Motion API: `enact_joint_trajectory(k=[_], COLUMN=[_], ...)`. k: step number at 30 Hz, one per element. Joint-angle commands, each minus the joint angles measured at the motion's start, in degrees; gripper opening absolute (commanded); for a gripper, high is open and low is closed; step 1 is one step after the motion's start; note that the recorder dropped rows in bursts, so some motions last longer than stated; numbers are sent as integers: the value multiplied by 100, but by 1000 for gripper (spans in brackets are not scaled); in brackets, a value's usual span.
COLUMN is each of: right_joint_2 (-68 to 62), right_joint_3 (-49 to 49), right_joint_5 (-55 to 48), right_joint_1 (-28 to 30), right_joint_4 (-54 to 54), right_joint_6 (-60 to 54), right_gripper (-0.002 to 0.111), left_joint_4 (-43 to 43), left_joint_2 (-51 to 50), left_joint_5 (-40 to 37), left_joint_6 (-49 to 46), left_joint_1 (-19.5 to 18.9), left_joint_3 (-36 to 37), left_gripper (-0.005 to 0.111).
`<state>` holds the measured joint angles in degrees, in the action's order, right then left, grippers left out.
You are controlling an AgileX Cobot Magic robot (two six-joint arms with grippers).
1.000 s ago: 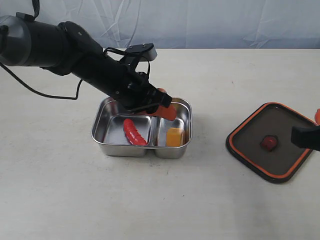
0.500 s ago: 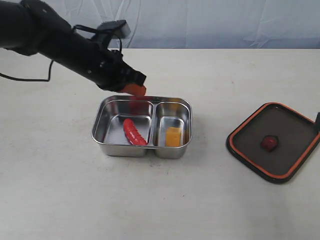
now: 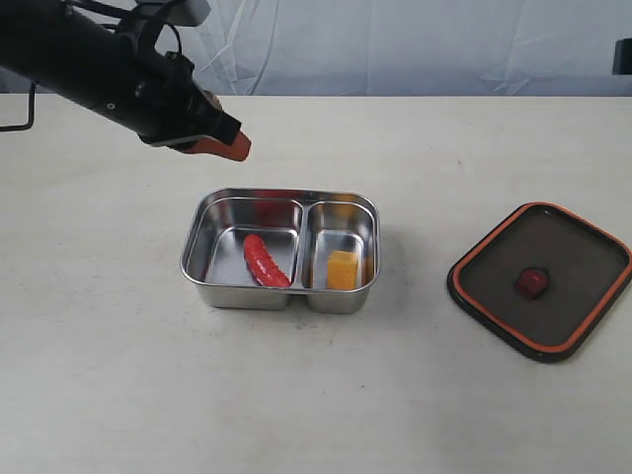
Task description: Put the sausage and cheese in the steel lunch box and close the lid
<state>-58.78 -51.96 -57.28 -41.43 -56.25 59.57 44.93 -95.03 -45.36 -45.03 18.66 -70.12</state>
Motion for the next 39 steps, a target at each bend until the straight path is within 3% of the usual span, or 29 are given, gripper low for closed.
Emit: enact_joint_trajectory(k=[1,4,6,11,12,18,26,39], right_joint_2=[-1106,-1953,-2548,-3706,-3830,-4394,-4917,-5445], right_joint_3=[-896,-1299,-1405,-1405,-1405,-1405,-1405,-1405], right_joint_5=[695,550,258,91,155,735,1407,1650], right_joint_1=[1505,2616,3217,4153,4204,4204,4204,4204], right_joint_4=[1951,3899,4518,4615,4705,5159,5078,4216], right_joint_6=[-2251,-4190,-4917,-4970,-4997,-5342,-5342,-4793], right_gripper=[-1,-1,-1,-1,1,42,42,42], left_joint_4=[-7,-109,-179,-219,-230,-228,-228,-243], left_joint_2=[51,51,51,51,51,51,51,41], left_joint_5=[31,43,84,282,282,270,241,170], left_joint_6=[0,-12,-12,-12,-12,-22,-22,-22], left_joint_1=[-28,-28,-28,-28,-28,-28,-28,-28], left_joint_3=[335,518,602,699,699,699,699,699], left_gripper=[0,0,0,0,0,0,0,0])
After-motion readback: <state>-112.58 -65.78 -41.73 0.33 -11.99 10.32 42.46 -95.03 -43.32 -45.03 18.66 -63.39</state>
